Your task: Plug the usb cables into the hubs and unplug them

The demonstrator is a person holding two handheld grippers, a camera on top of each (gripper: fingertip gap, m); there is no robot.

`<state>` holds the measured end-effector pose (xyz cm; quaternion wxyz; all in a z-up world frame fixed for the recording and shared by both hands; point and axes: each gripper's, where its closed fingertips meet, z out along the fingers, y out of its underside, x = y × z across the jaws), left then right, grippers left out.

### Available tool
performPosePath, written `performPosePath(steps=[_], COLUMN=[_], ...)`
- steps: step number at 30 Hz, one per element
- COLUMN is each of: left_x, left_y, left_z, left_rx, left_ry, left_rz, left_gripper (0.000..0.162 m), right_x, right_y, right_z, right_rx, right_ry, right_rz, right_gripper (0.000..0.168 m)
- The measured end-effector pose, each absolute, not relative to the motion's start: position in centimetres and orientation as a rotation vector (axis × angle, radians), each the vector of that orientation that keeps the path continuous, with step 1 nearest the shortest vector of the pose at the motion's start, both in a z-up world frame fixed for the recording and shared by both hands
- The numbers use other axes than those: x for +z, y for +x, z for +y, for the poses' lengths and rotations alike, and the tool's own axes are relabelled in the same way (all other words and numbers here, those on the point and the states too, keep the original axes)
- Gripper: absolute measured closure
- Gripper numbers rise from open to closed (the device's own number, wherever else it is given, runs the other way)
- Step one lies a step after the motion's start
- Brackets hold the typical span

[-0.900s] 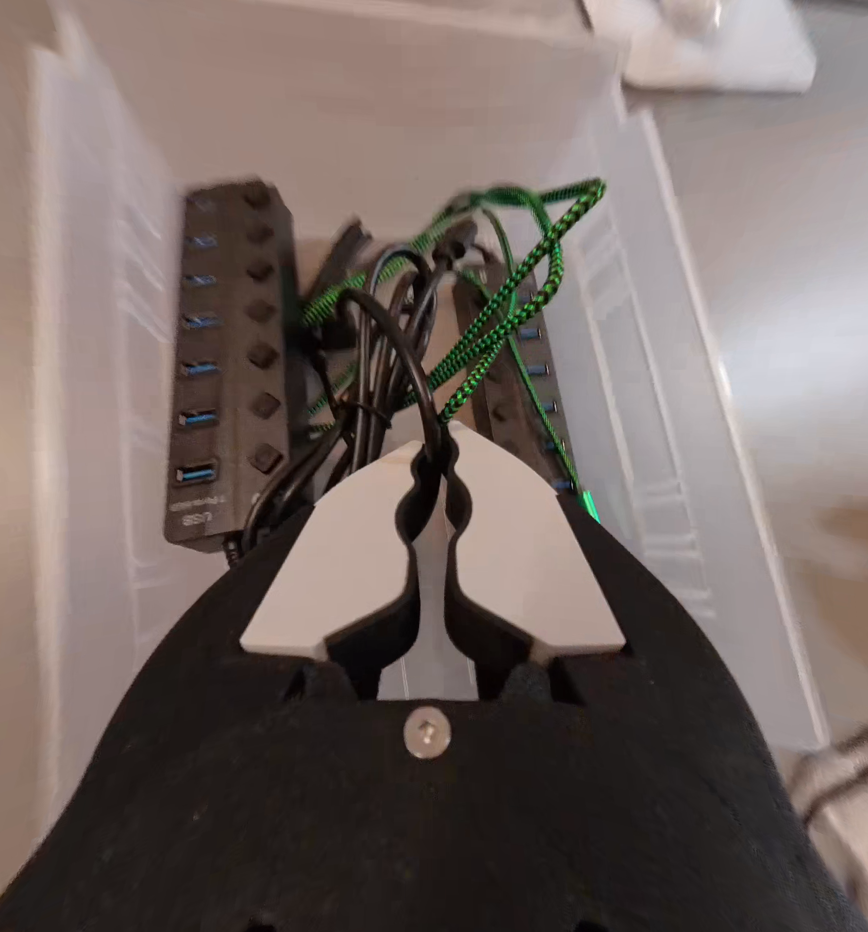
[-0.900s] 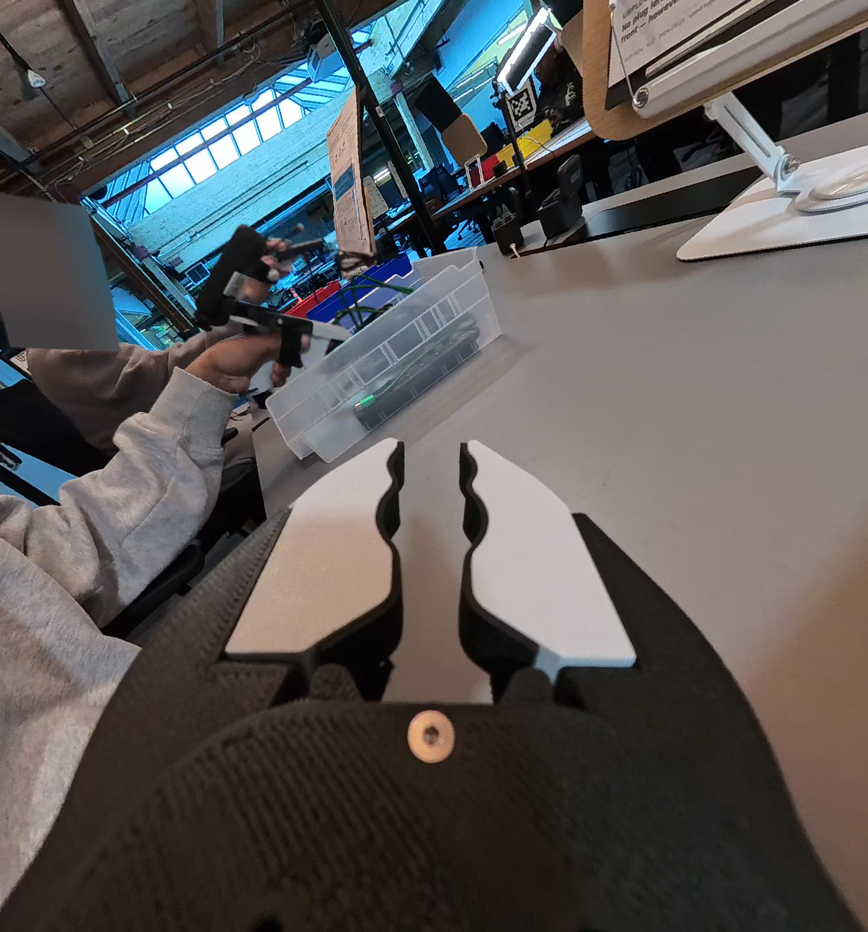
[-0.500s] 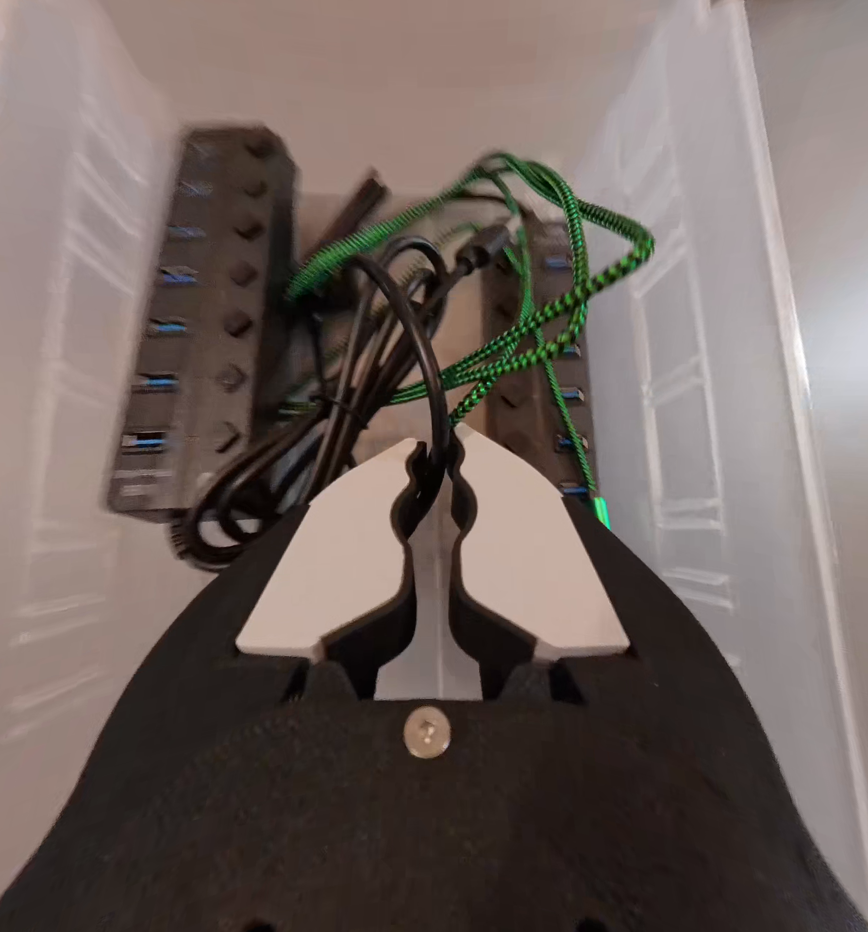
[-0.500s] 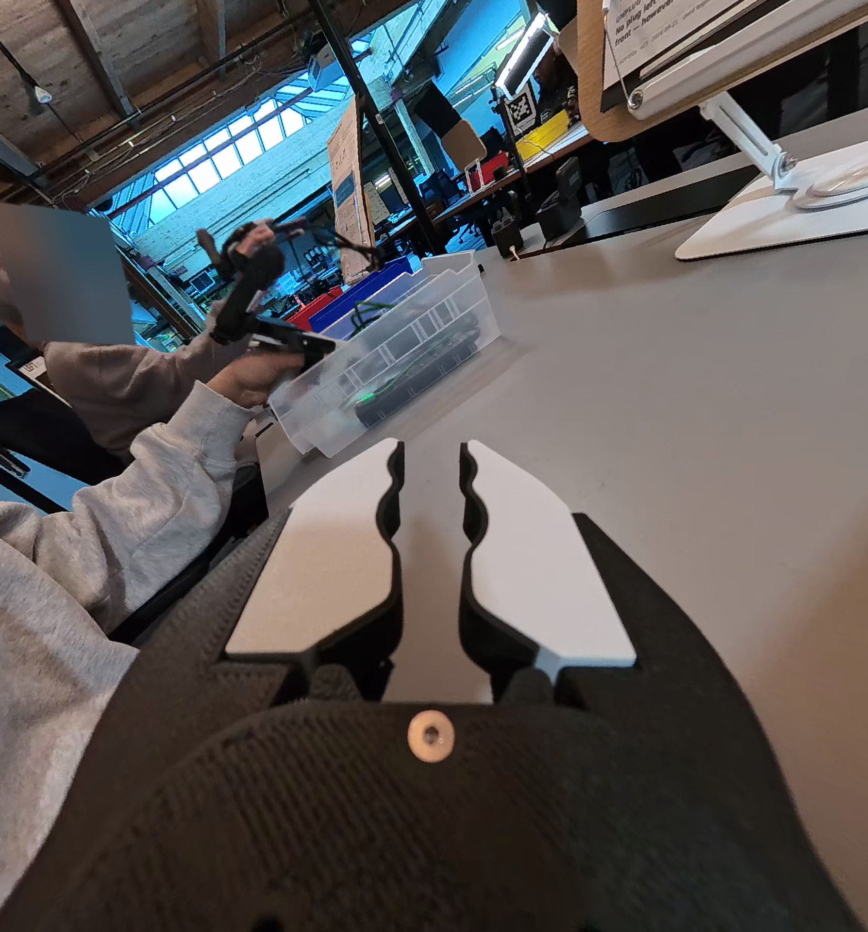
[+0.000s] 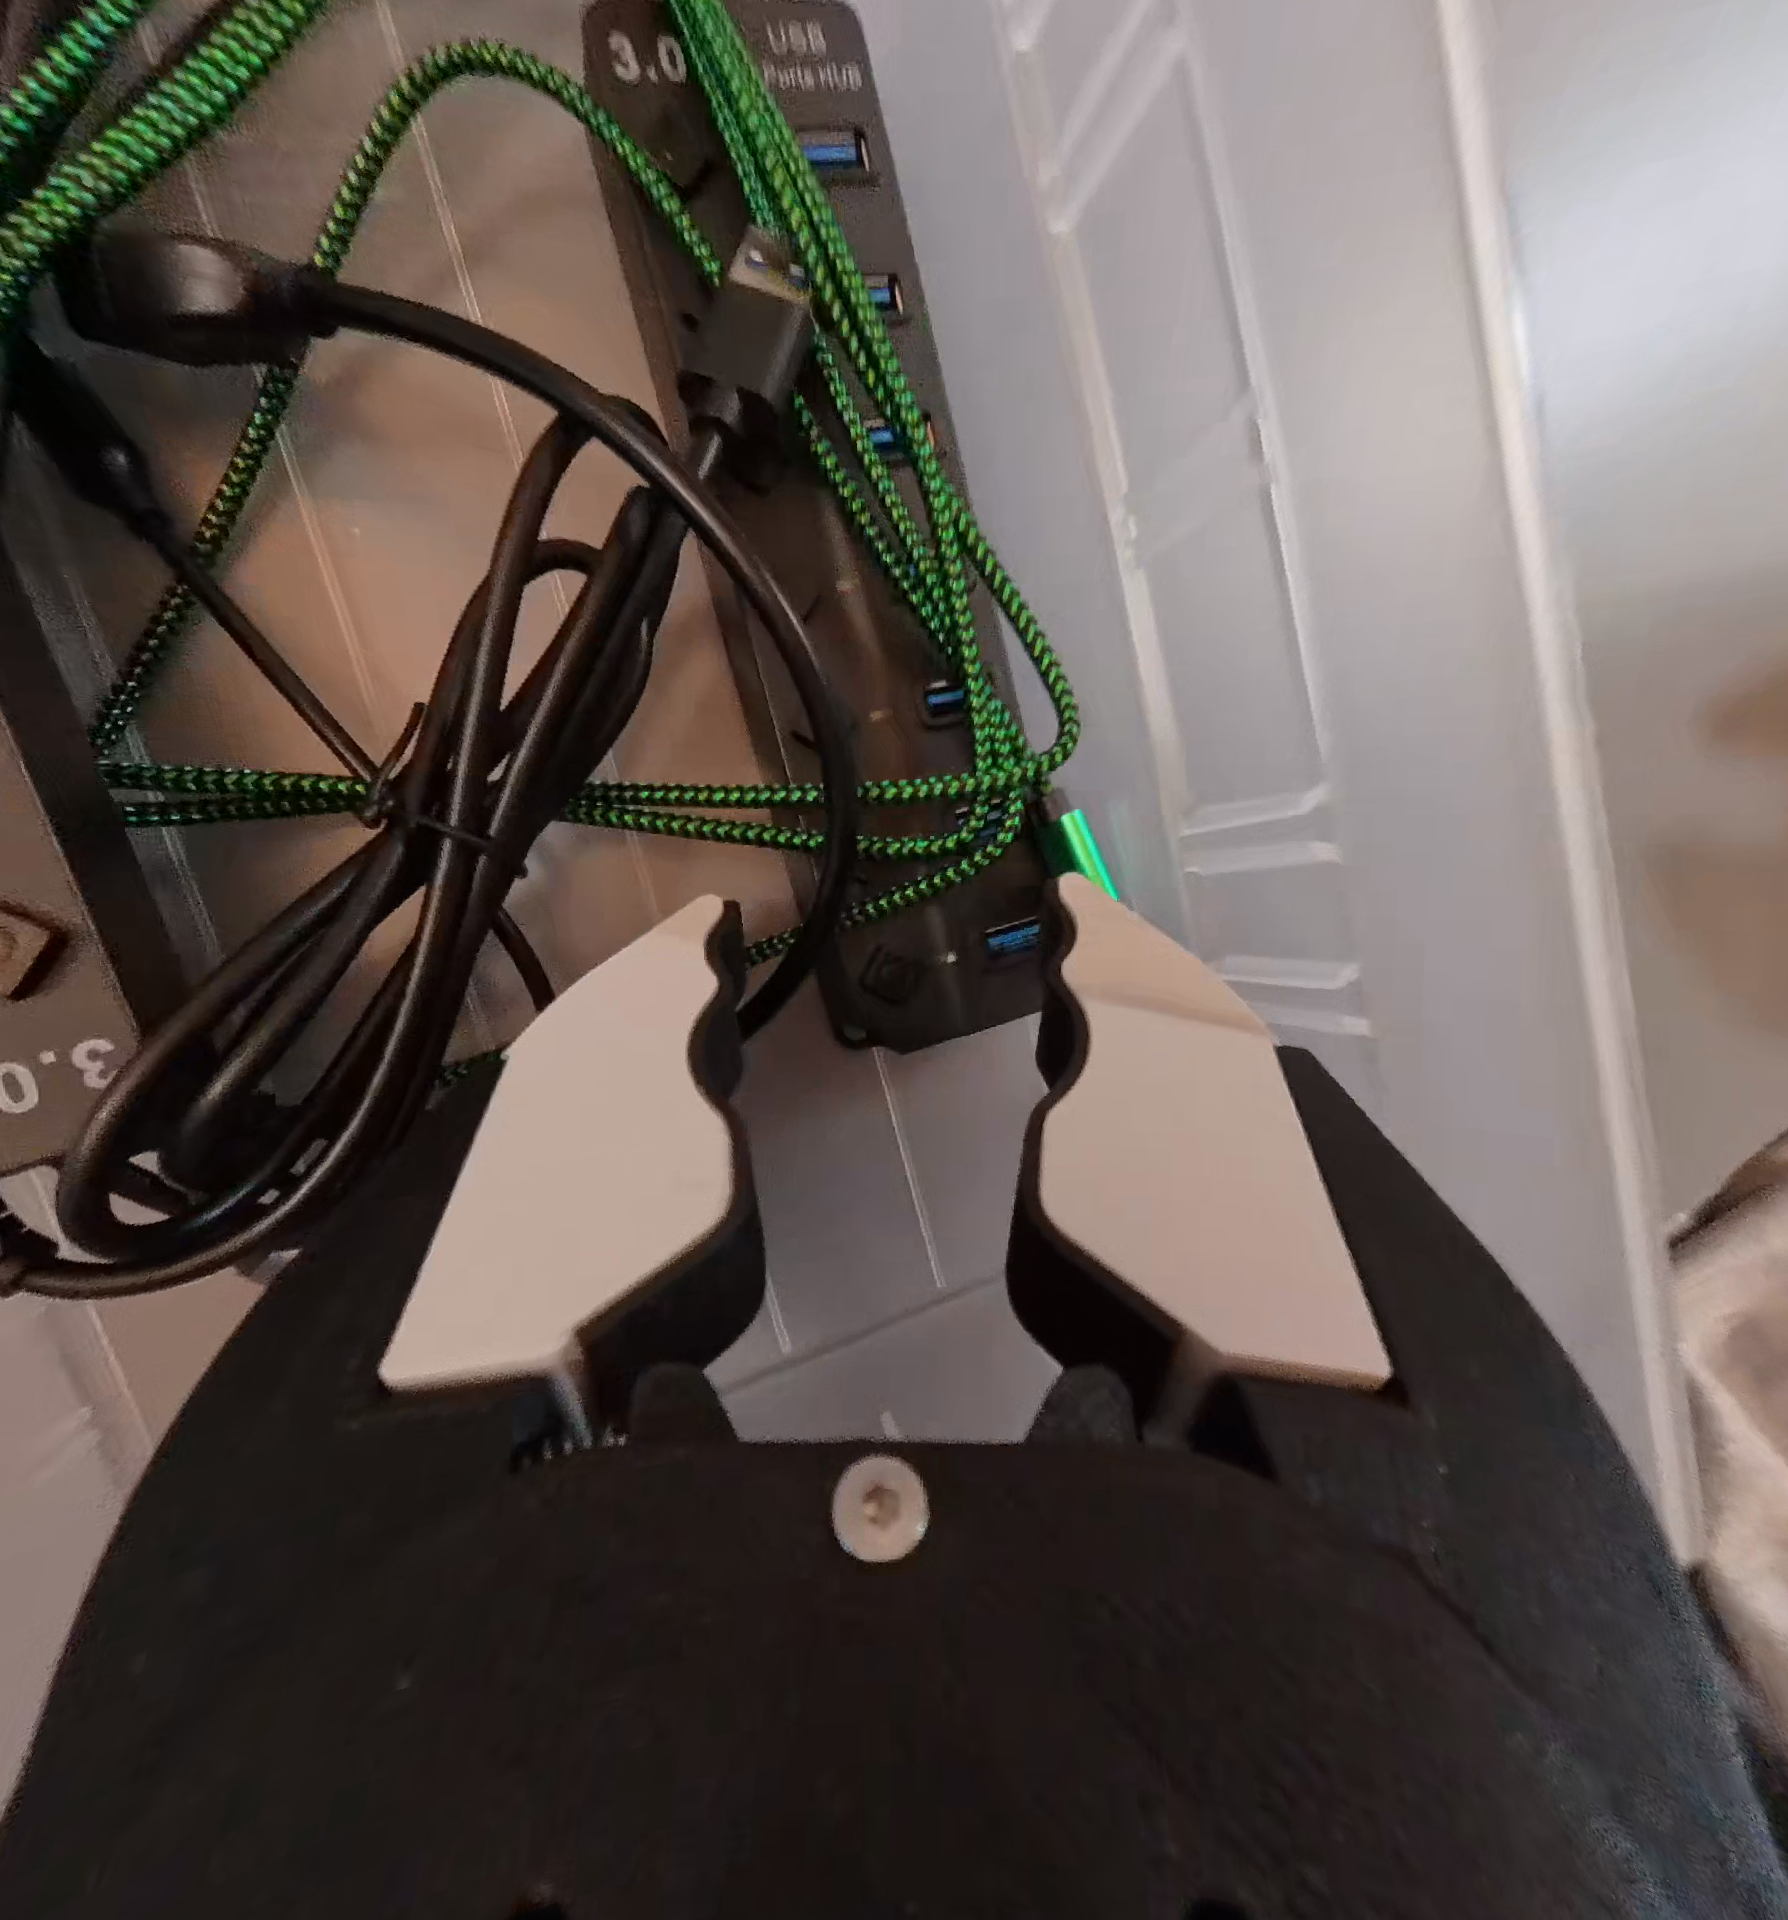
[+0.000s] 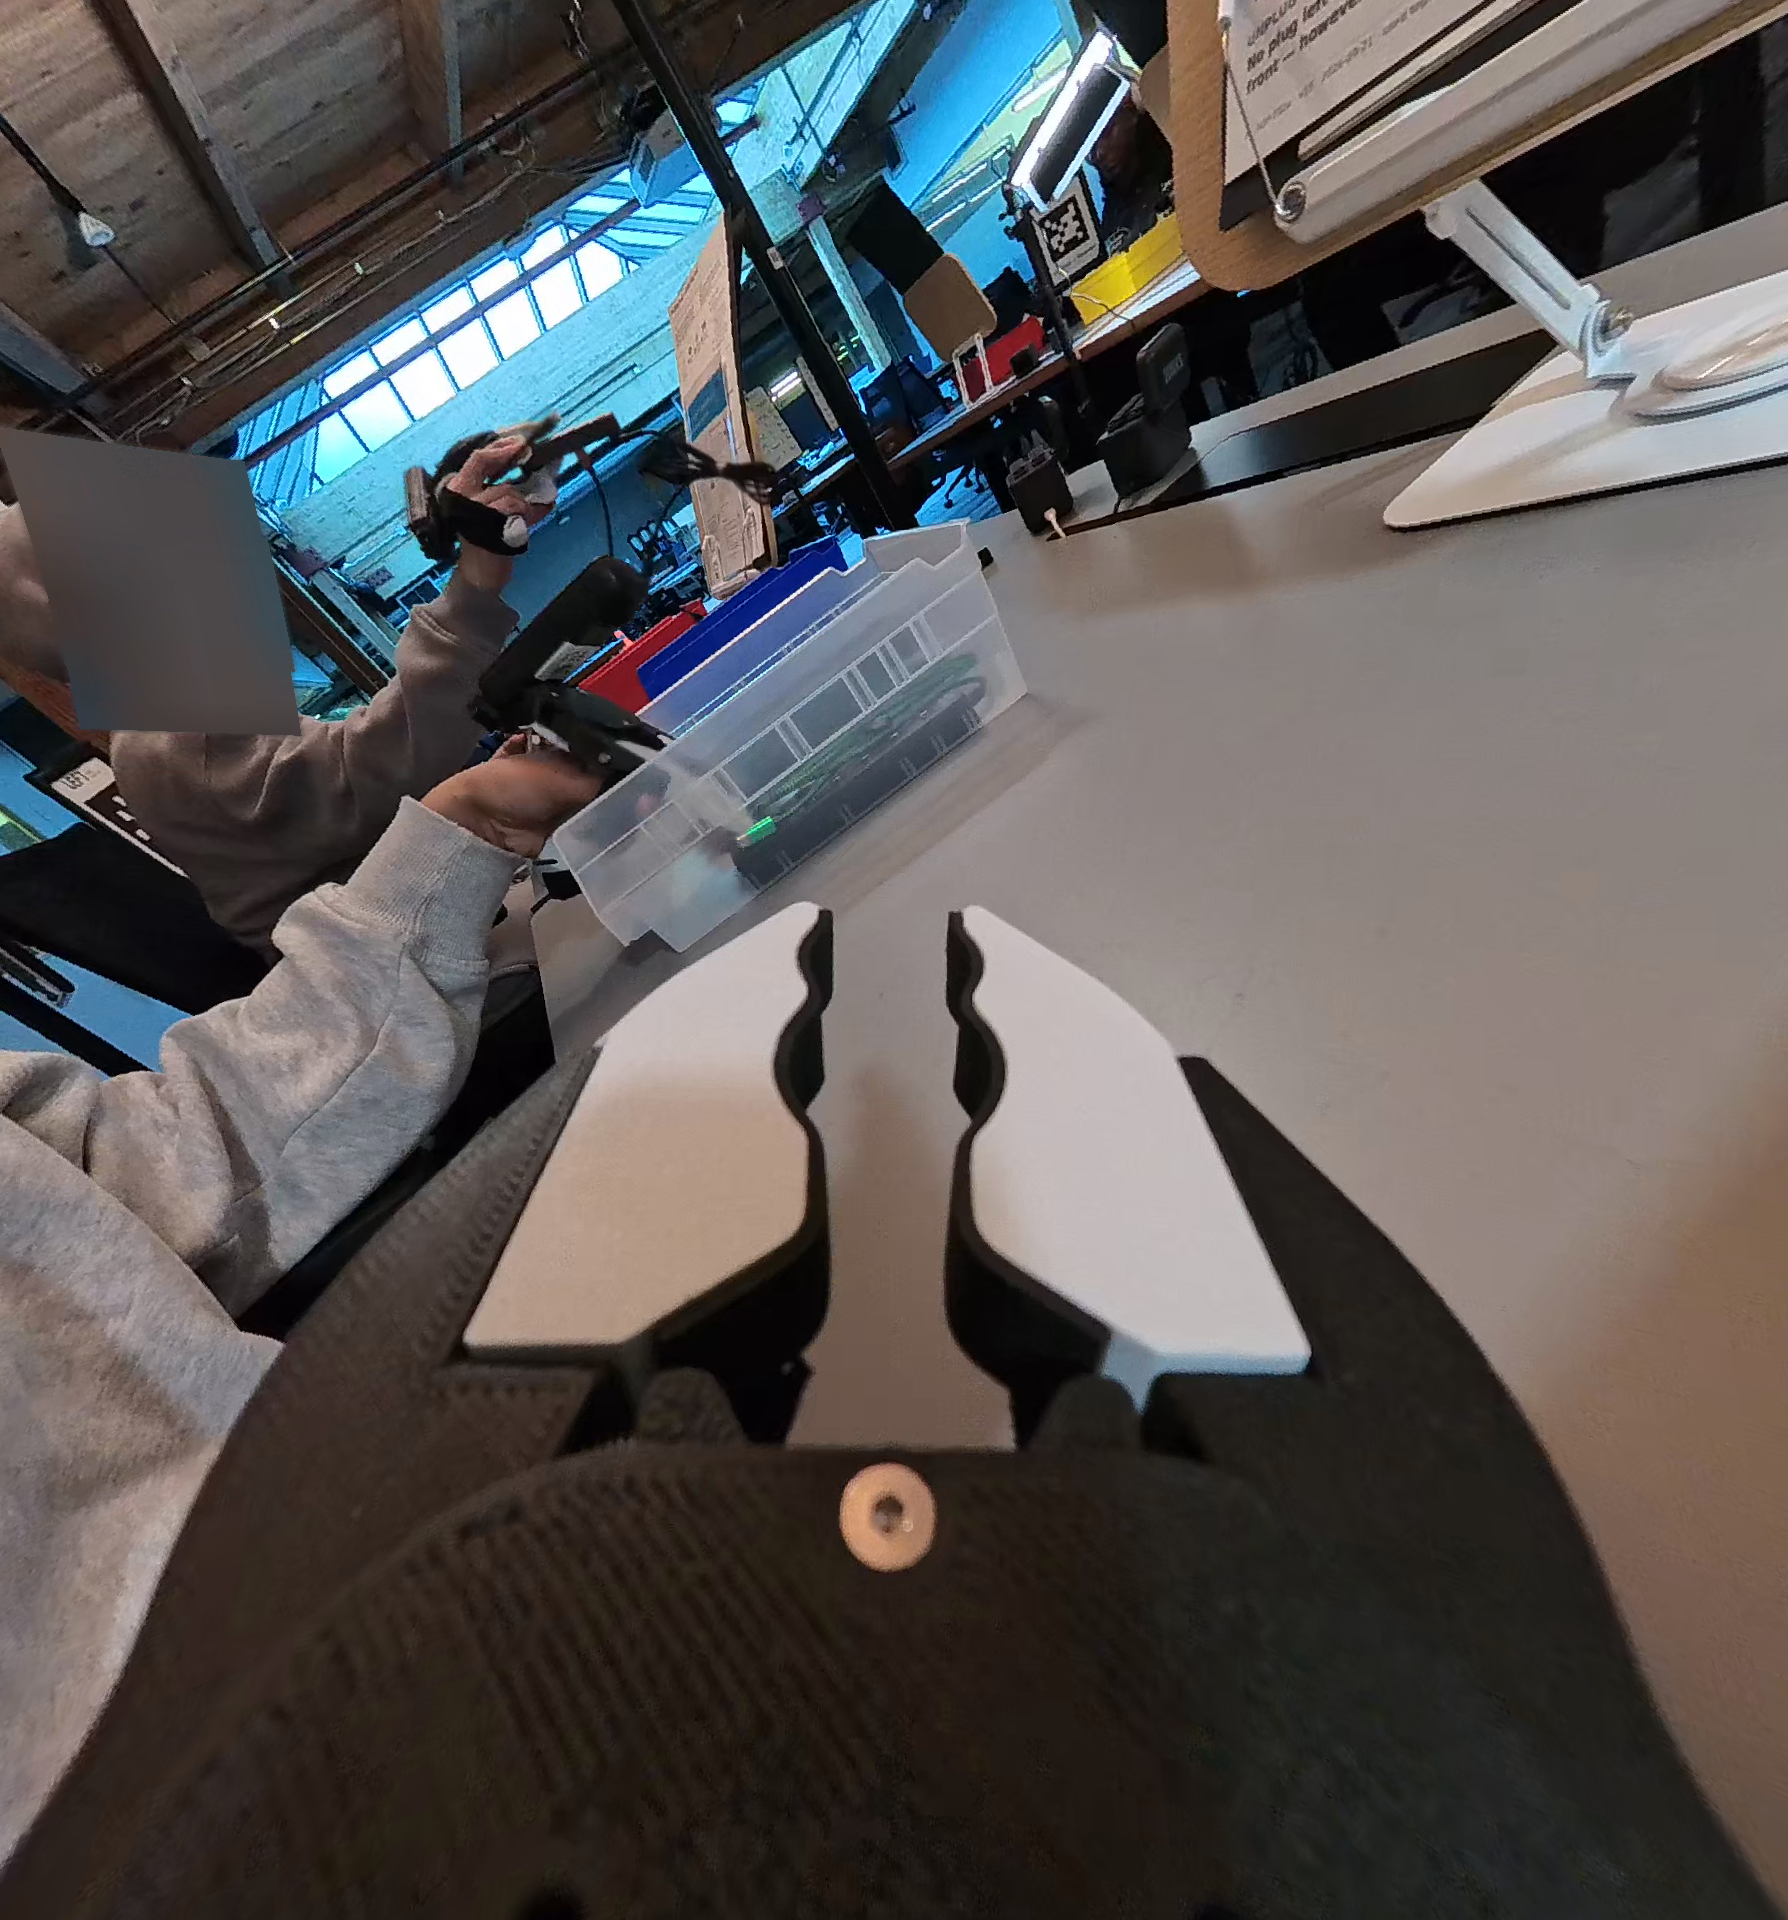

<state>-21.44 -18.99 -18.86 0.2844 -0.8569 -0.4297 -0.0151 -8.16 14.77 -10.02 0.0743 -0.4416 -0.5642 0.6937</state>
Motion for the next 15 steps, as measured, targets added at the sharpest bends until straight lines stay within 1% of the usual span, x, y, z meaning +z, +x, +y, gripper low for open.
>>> performPosePath(steps=[1,3,5,8,12,15], left_x=[-19.15,-19.28,-19.41,-19.45,-19.25,-19.21], left_y=[-21.44,-21.63,-21.80,-21.80,-21.12,-20.91], left_z=[-19.16,-19.26,-19.53,-19.57,-18.73,-18.63], left_rx=[-0.018,-0.001,0.008,0.010,-0.086,-0.115], left_ry=[-2.325,-2.336,-2.338,-2.337,-2.322,-2.320], left_rz=[-1.152,-1.161,-1.189,-1.192,-1.146,-1.132], left_gripper=[0.101,0.098,0.092,0.092,0.113,0.116], right_x=[-10.03,-10.08,-10.13,-10.14,-10.07,-10.01], right_y=[-8.18,-8.25,-8.31,-8.33,-8.30,-8.28], right_z=[14.80,14.84,14.86,14.85,14.88,14.90], right_rx=[2.082,2.083,2.085,2.091,2.091,2.093], right_ry=[-1.327,-1.333,-1.339,-1.344,-1.343,-1.343], right_rz=[-1.691,-1.687,-1.684,-1.681,-1.677,-1.673], right_gripper=[0.147,0.147,0.147,0.147,0.147,0.147])
